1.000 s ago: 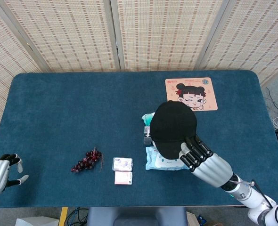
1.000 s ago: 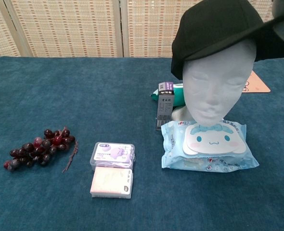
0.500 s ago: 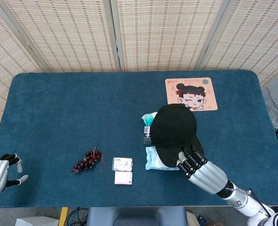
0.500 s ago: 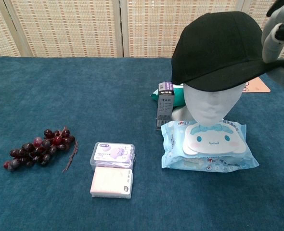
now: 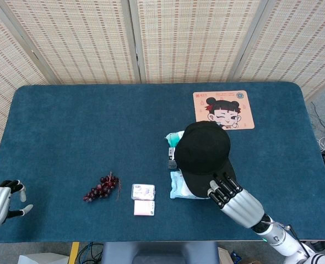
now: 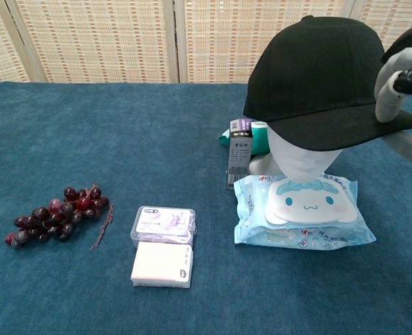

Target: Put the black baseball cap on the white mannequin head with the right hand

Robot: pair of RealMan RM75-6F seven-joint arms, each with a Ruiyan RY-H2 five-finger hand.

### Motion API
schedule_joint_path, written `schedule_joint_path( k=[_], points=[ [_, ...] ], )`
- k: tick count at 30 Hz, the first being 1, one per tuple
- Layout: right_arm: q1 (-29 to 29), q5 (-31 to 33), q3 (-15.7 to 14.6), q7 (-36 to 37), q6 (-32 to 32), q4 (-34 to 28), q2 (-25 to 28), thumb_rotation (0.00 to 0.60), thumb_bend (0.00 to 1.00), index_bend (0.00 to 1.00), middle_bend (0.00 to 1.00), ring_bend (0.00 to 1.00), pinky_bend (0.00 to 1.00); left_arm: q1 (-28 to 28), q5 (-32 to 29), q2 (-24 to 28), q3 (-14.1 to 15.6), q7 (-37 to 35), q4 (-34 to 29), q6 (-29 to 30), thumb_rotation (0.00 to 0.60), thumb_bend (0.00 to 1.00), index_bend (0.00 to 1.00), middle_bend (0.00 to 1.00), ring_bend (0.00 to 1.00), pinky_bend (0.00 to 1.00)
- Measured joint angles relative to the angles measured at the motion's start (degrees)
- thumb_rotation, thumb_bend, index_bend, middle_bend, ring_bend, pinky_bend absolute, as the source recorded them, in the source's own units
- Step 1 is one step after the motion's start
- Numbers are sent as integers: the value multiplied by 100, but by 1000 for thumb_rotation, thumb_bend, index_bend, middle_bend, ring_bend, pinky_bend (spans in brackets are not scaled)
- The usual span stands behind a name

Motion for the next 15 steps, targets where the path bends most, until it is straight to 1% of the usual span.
schedule_joint_path(
  k=[15],
  points=[
    [-162, 249, -32, 600, 66, 594, -542, 600, 420, 620, 491, 326, 387, 0, -34, 34, -8, -4, -45, -8, 600, 6, 674, 482, 365, 520]
  ],
)
